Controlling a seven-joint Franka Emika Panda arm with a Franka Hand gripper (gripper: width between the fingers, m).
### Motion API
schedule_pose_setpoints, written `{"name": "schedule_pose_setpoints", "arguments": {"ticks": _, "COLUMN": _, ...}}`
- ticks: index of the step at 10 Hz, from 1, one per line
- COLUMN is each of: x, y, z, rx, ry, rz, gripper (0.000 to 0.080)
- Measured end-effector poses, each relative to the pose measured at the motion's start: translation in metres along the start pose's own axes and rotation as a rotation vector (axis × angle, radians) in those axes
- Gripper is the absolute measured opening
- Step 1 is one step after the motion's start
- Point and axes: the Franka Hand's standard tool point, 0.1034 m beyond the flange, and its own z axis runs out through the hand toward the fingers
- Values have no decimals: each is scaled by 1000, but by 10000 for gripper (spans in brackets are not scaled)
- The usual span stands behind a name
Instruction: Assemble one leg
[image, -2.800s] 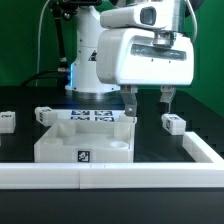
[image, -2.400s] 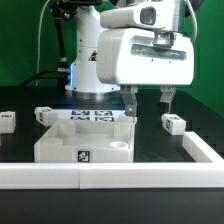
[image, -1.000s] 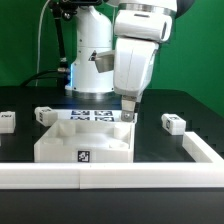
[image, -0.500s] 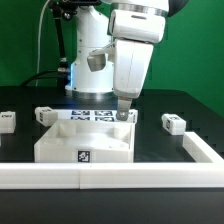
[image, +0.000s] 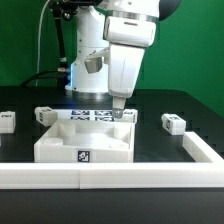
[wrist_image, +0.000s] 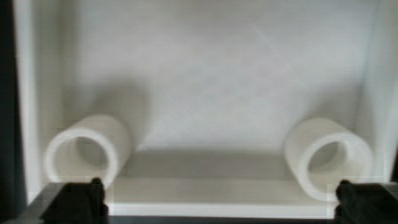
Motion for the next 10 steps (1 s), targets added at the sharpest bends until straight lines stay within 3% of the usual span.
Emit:
{"name": "schedule_pose_setpoints", "arguments": {"ticks": 1, "x": -4, "y": -8, "z": 5, "rx": 14, "ry": -3, "rz": 3, "gripper": 650}}
{"name": "schedule_pose_setpoints", "arguments": {"ticks": 5, "x": -6, "y": -8, "z": 6, "rx": 16, "ry": -3, "rz": -12, "gripper": 650}}
{"name": "schedule_pose_setpoints", "arguments": {"ticks": 7, "x": -21, "y": -32, "z": 25, "rx": 15, "ry": 19, "rz": -36, "gripper": 650}}
{"name": "schedule_pose_setpoints", "arguments": {"ticks": 8, "x": -27, "y": -48, "z": 34, "rx": 33, "ry": 21, "rz": -29, "gripper": 650}}
{"name": "schedule_pose_setpoints", "arguments": {"ticks": 10, "x": -29, "y": -54, "z": 41, "rx": 47, "ry": 21, "rz": -26, "gripper": 650}}
